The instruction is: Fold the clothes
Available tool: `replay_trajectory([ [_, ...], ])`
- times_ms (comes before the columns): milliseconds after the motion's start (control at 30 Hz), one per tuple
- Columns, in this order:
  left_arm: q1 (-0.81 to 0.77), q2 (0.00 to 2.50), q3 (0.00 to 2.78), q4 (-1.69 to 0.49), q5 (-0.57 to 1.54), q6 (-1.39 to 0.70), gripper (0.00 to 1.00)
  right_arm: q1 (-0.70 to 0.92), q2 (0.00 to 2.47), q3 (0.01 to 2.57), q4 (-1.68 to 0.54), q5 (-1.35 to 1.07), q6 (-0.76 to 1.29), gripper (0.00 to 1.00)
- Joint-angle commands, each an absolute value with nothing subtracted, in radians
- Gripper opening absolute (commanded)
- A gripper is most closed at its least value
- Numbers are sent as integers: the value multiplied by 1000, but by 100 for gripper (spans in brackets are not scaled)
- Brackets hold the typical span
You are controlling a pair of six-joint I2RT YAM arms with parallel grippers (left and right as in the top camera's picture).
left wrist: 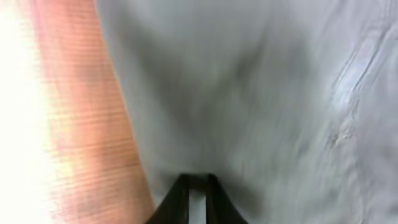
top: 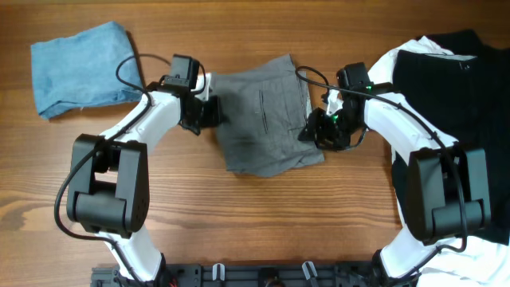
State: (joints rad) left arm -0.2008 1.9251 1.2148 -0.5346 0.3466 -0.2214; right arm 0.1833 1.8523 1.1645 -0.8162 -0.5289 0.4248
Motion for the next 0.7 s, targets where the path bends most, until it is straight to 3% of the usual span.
replay_trajectory([
  [0,-198,1934,1347,-525,286,-216,11,189,1781,1160,-829,-566,380,57],
  [67,-198,1932,1496,-673,307,-215,19,188,1699,1160,-820,-527,325,60],
  [133,-210,1927,1605,-847,415,-203,38,185,1628,1160,-820,-450,315,60],
  [200,-243,1909,1636,-960,509,-160,40,179,1579,1160,-811,-376,316,62],
  [367,-429,1900,1549,-1140,328,-324,40,163,1547,1160,-750,-313,353,63],
  [433,-471,1900,1411,-1087,312,-433,29,145,1547,1160,-745,-313,389,63],
  [533,-452,1900,1180,-925,295,-571,4,142,1547,1160,-743,-342,391,63],
  [667,-327,1900,990,-699,177,-722,4,156,1547,1160,-702,-569,339,62],
])
